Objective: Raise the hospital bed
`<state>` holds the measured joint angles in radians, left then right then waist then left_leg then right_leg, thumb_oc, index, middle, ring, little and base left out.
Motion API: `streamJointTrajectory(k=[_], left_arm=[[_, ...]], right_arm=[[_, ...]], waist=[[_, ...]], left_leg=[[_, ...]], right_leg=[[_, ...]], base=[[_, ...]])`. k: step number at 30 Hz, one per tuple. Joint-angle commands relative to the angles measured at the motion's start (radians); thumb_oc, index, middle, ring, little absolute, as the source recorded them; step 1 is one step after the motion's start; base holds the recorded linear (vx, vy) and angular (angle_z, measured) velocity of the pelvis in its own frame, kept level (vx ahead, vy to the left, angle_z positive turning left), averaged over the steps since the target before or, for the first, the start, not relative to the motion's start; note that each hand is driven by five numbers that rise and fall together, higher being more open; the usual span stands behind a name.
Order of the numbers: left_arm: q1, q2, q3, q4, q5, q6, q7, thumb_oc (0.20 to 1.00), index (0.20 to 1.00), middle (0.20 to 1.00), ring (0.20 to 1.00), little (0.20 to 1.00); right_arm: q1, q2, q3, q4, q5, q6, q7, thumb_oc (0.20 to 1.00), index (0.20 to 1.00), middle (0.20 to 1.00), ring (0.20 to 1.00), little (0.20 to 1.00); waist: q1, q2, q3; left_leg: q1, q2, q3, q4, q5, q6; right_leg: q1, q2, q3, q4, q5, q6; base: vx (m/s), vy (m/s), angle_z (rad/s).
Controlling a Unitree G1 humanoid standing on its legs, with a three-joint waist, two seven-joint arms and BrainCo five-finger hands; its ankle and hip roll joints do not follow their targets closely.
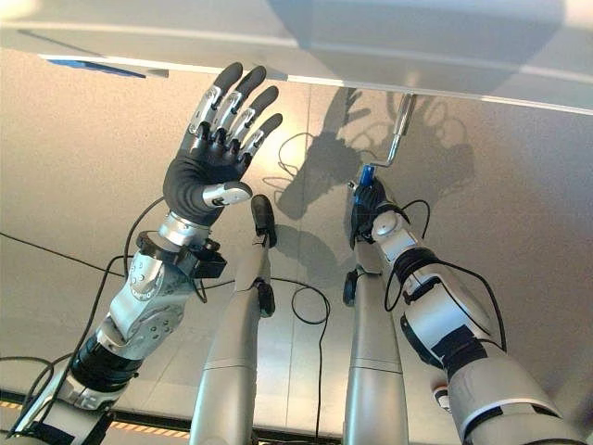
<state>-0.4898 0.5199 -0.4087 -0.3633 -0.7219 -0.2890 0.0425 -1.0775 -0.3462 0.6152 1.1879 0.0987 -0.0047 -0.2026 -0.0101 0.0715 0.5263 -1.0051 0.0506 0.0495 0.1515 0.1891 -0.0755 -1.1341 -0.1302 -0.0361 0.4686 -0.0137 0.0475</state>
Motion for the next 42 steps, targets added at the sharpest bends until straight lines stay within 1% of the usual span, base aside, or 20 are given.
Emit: streamJointTrajectory(k=[1, 2, 3, 4, 6, 7, 9, 10, 12, 13, 14, 15, 17, 20, 22, 24, 25, 27, 31, 42], left_arm=[[0.021, 0.003, 0.014, -0.088, 0.037, -0.032, -0.005, 1.000, 1.000, 1.000, 1.000, 1.000], [0.023, 0.004, 0.013, -0.086, 0.042, -0.035, -0.010, 1.000, 1.000, 1.000, 1.000, 1.000], [0.032, 0.015, 0.017, -0.088, 0.044, -0.044, -0.014, 1.000, 1.000, 1.000, 1.000, 1.000], [0.032, 0.014, 0.017, -0.088, 0.044, -0.044, -0.014, 1.000, 1.000, 1.000, 1.000, 1.000], [0.041, 0.026, 0.016, -0.089, 0.041, -0.050, -0.019, 1.000, 1.000, 1.000, 1.000, 1.000], [0.042, 0.045, 0.010, -0.090, 0.037, -0.059, -0.025, 1.000, 1.000, 1.000, 1.000, 1.000], [0.044, 0.053, 0.005, -0.089, 0.031, -0.065, -0.030, 1.000, 1.000, 1.000, 1.000, 1.000], [0.051, 0.068, -0.002, -0.086, 0.022, -0.068, -0.041, 1.000, 1.000, 1.000, 1.000, 1.000], [0.051, 0.072, -0.009, -0.082, 0.018, -0.069, -0.046, 1.000, 1.000, 1.000, 1.000, 1.000], [0.050, 0.084, -0.017, -0.078, 0.022, -0.074, -0.051, 1.000, 1.000, 1.000, 1.000, 1.000], [0.049, 0.084, -0.018, -0.078, 0.022, -0.074, -0.051, 1.000, 1.000, 1.000, 1.000, 1.000], [0.059, 0.097, -0.024, -0.080, 0.021, -0.077, -0.062, 1.000, 1.000, 1.000, 1.000, 1.000], [0.068, 0.119, -0.029, -0.083, 0.027, -0.081, -0.069, 1.000, 1.000, 1.000, 1.000, 1.000], [0.084, 0.150, -0.016, -0.091, 0.033, -0.083, -0.079, 1.000, 1.000, 1.000, 1.000, 1.000], [0.120, 0.183, 0.016, -0.106, 0.021, -0.086, -0.098, 1.000, 1.000, 1.000, 1.000, 1.000], [0.134, 0.192, 0.026, -0.110, 0.018, -0.086, -0.104, 1.000, 1.000, 1.000, 1.000, 1.000], [0.156, 0.211, 0.051, -0.118, 0.013, -0.088, -0.115, 1.000, 1.000, 1.000, 1.000, 1.000], [0.165, 0.213, 0.060, -0.122, 0.009, -0.089, -0.117, 1.000, 1.000, 1.000, 1.000, 1.000], [0.206, 0.201, 0.112, -0.139, -0.013, -0.089, -0.133, 1.000, 1.000, 1.000, 1.000, 1.000], [0.233, 0.155, 0.187, -0.162, -0.034, -0.075, -0.155, 1.000, 1.000, 1.000, 1.000, 1.000]], right_arm=[[0.068, 0.279, 0.162, -0.138, -0.116, -0.059, 0.116, 0.200, 0.200, 0.200, 0.200, 0.200], [0.077, 0.281, 0.170, -0.192, -0.091, -0.075, 0.125, 0.200, 0.200, 0.200, 0.200, 0.200], [0.098, 0.260, 0.178, -0.337, -0.031, -0.098, 0.139, 0.200, 0.200, 0.200, 0.200, 0.200], [0.099, 0.260, 0.179, -0.337, -0.031, -0.098, 0.139, 0.200, 0.200, 0.200, 0.200, 0.200], [0.132, 0.226, 0.178, -0.465, 0.057, -0.132, 0.153, 0.200, 0.200, 0.200, 0.200, 0.200], [0.153, 0.184, 0.167, -0.565, 0.128, -0.160, 0.159, 0.200, 0.200, 0.200, 0.200, 0.200], [0.168, 0.157, 0.162, -0.627, 0.162, -0.174, 0.159, 0.200, 0.200, 0.200, 0.200, 0.200], [0.208, 0.096, 0.141, -0.748, 0.242, -0.199, 0.176, 0.200, 0.200, 0.200, 0.200, 0.200], [0.231, 0.072, 0.134, -0.789, 0.274, -0.211, 0.183, 0.200, 0.200, 0.200, 0.200, 0.200], [0.284, -0.002, 0.102, -0.933, 0.368, -0.240, 0.201, 0.200, 0.200, 0.200, 0.200, 0.200], [0.286, -0.004, 0.101, -0.935, 0.368, -0.239, 0.201, 0.200, 0.200, 0.200, 0.200, 0.200], [0.345, -0.062, 0.075, -1.051, 0.425, -0.262, 0.222, 0.200, 0.200, 0.200, 0.200, 0.200], [0.405, -0.102, 0.028, -1.147, 0.491, -0.289, 0.237, 0.200, 0.200, 0.200, 0.200, 0.200], [0.464, -0.142, -0.018, -1.218, 0.523, -0.302, 0.248, 0.200, 0.200, 0.200, 0.200, 0.200], [0.546, -0.193, -0.109, -1.297, 0.567, -0.326, 0.259, 0.200, 0.200, 0.200, 0.200, 0.200], [0.571, -0.216, -0.139, -1.323, 0.573, -0.333, 0.259, 0.200, 0.200, 0.200, 0.200, 0.200], [0.609, -0.242, -0.202, -1.354, 0.589, -0.348, 0.257, 0.200, 0.200, 0.200, 0.200, 0.200], [0.626, -0.245, -0.232, -1.365, 0.596, -0.356, 0.249, 0.200, 0.200, 0.200, 0.200, 0.200], [0.707, -0.233, -0.384, -1.394, 0.620, -0.395, 0.221, 0.200, 0.200, 0.200, 0.200, 0.200], [0.756, -0.166, -0.601, -1.347, 0.624, -0.452, 0.133, 0.200, 0.200, 0.200, 0.200, 0.200]], waist=[[0.012, 0.061, -0.006], [0.011, 0.060, -0.006], [0.006, 0.053, -0.006], [0.006, 0.053, -0.006], [-0.002, 0.043, -0.006], [-0.009, 0.036, -0.006], [-0.012, 0.033, -0.006], [-0.023, 0.021, -0.006], [-0.027, 0.018, -0.006], [-0.039, 0.008, -0.006], [-0.038, 0.009, -0.006], [-0.052, -0.001, -0.006], [-0.062, -0.008, -0.006], [-0.068, -0.013, -0.006], [-0.078, -0.016, -0.006], [-0.081, -0.018, -0.006], [-0.086, -0.021, -0.006], [-0.088, -0.023, -0.006], [-0.096, -0.030, -0.006], [-0.104, -0.042, -0.006]], left_leg=[[0.004, -0.058, 0.030, 0.144, -0.154, 0.028], [0.010, -0.058, 0.030, 0.139, -0.153, 0.028], [0.018, -0.056, 0.032, 0.137, -0.151, 0.026], [0.018, -0.056, 0.032, 0.137, -0.151, 0.026], [0.026, -0.054, 0.035, 0.136, -0.150, 0.026], [0.039, -0.054, 0.038, 0.130, -0.148, 0.024], [0.044, -0.054, 0.040, 0.127, -0.148, 0.024], [0.057, -0.053, 0.043, 0.117, -0.145, 0.023], [0.063, -0.052, 0.046, 0.114, -0.144, 0.023], [0.077, -0.048, 0.050, 0.112, -0.143, 0.020], [0.078, -0.048, 0.050, 0.112, -0.143, 0.020], [0.085, -0.046, 0.050, 0.116, -0.145, 0.020], [0.099, -0.044, 0.050, 0.115, -0.147, 0.019], [0.109, -0.043, 0.048, 0.115, -0.147, 0.019], [0.120, -0.042, 0.047, 0.113, -0.147, 0.020], [0.122, -0.041, 0.047, 0.114, -0.148, 0.020], [0.124, -0.040, 0.047, 0.115, -0.150, 0.021], [0.124, -0.040, 0.046, 0.115, -0.150, 0.022], [0.131, -0.038, 0.045, 0.105, -0.149, 0.020], [0.143, -0.037, 0.038, 0.097, -0.154, 0.016]], right_leg=[[0.072, -0.008, -0.011, -0.163, 0.090, 0.095], [0.076, -0.007, -0.011, -0.165, 0.091, 0.096], [0.081, -0.008, -0.011, -0.168, 0.094, 0.096], [0.081, -0.008, -0.011, -0.168, 0.094, 0.096], [0.093, -0.009, -0.009, -0.173, 0.097, 0.098], [0.104, -0.009, -0.009, -0.179, 0.099, 0.099], [0.110, -0.009, -0.008, -0.184, 0.102, 0.100], [0.122, -0.008, -0.006, -0.198, 0.108, 0.104], [0.126, -0.007, -0.005, -0.200, 0.110, 0.105], [0.142, -0.007, -0.004, -0.206, 0.111, 0.106], [0.143, -0.007, -0.004, -0.206, 0.111, 0.106], [0.152, -0.004, -0.002, -0.207, 0.112, 0.107], [0.167, -0.002, 0.000, -0.210, 0.112, 0.107], [0.178, -0.001, 0.001, -0.213, 0.111, 0.108], [0.191, -0.002, 0.001, -0.215, 0.110, 0.108], [0.191, -0.002, 0.001, -0.214, 0.109, 0.108], [0.195, -0.001, 0.002, -0.215, 0.109, 0.107], [0.196, 0.001, 0.003, -0.215, 0.108, 0.107], [0.201, 0.003, 0.001, -0.220, 0.107, 0.107], [0.214, 0.008, 0.000, -0.226, 0.100, 0.109]], base=[[0.00, 0.000, 0.00], [0.00, 0.000, 0.00], [0.00, 0.000, 0.00], [0.00, 0.000, 0.00], [0.00, 0.000, 0.00], [0.00, 0.000, 0.00], [0.00, 0.000, 0.00], [0.00, 0.000, 0.00], [0.00, 0.000, 0.00], [0.00, 0.000, 0.00], [0.00, -0.048, 0.02], [0.00, -0.031, 0.04], [0.00, -0.033, 0.04], [0.00, 0.000, 0.00], [0.00, -0.019, -0.01], [0.00, 0.000, 0.00], [0.00, -0.033, 0.06], [-0.01, -0.024, 0.06], [-0.01, -0.034, 0.02], [0.00, -0.013, 0.00]])
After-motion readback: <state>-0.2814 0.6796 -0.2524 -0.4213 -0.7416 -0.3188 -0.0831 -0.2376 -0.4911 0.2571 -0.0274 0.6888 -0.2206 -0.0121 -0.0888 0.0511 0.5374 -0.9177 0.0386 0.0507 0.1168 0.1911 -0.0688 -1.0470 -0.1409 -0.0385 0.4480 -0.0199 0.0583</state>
